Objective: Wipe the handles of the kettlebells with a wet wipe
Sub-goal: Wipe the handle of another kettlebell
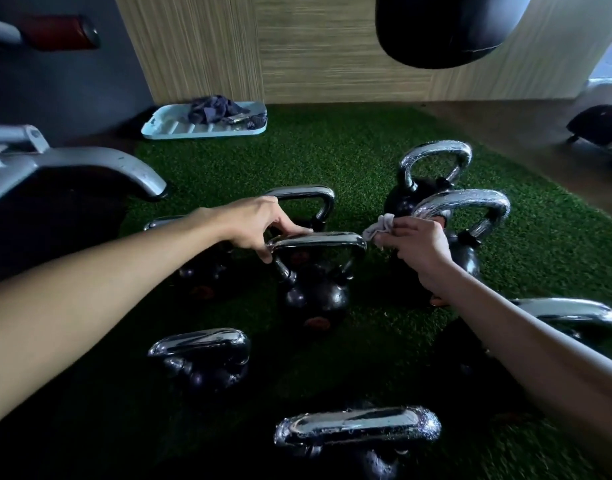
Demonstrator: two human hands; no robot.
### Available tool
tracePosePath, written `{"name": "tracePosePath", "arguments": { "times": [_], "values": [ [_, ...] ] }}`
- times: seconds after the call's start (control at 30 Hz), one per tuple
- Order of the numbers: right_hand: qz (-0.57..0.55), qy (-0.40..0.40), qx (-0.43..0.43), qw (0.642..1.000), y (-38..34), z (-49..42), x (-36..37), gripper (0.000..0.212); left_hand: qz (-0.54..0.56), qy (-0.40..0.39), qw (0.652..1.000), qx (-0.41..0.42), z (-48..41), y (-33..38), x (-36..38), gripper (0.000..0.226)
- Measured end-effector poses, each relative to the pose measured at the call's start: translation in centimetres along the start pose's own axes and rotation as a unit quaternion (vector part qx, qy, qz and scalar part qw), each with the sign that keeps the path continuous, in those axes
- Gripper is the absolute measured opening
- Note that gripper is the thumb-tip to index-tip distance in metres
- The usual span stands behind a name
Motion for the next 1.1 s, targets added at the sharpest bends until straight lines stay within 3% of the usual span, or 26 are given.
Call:
{"name": "tracePosePath", "arguments": {
  "times": [0.2, 0.33, 0.47, 0.67, 0.8, 0.97, 1.1],
  "values": [
    [-0.005, -0.166, 0.072, 0.983, 1.9, 0.2, 3.0, 0.022, -0.078, 0.025, 0.997, 0.004, -1.1, -0.6, -1.3, 0.09],
    [-0.023, -0.229, 0.05, 0.972, 1.8, 0.6, 4.2, 0.019, -0.071, 0.11, 0.991, -0.01, 0.1, -0.8, -0.6, 0.075],
    [-0.014, -0.232, 0.027, 0.972, 1.4, 1.1, 4.5, 0.025, -0.016, 0.212, 0.976, -0.05, 2.0, -2.2, -0.2, 0.056],
    [-0.04, -0.236, 0.033, 0.97, 0.7, 3.1, 4.8, 0.034, -0.05, 0.204, 0.976, -0.057, 2.0, -2.1, -0.3, 0.051],
    [-0.015, -0.258, 0.009, 0.966, -0.4, 5.4, 5.6, 0.024, -0.058, 0.212, 0.972, -0.077, 1.1, -1.5, -1.3, 0.049],
    [0.026, -0.244, -0.014, 0.969, 0.1, 9.4, 8.2, 0.035, -0.037, 0.209, 0.974, -0.077, -0.5, 1.3, -2.9, 0.043],
    [0.038, -0.212, -0.028, 0.976, 0.1, 10.2, 8.8, 0.033, 0.052, 0.213, 0.965, -0.146, -0.8, 0.7, -2.3, 0.04]
  ]
}}
Point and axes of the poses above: each hand's wrist, its own z-axis away from the middle knuckle, its own x-axis out of the palm, y = z × x, the point moved 9 cm from there along -z, towards the middle knuckle, and after that the axes turned 5 degrees about -y, right-handed, at the moved point
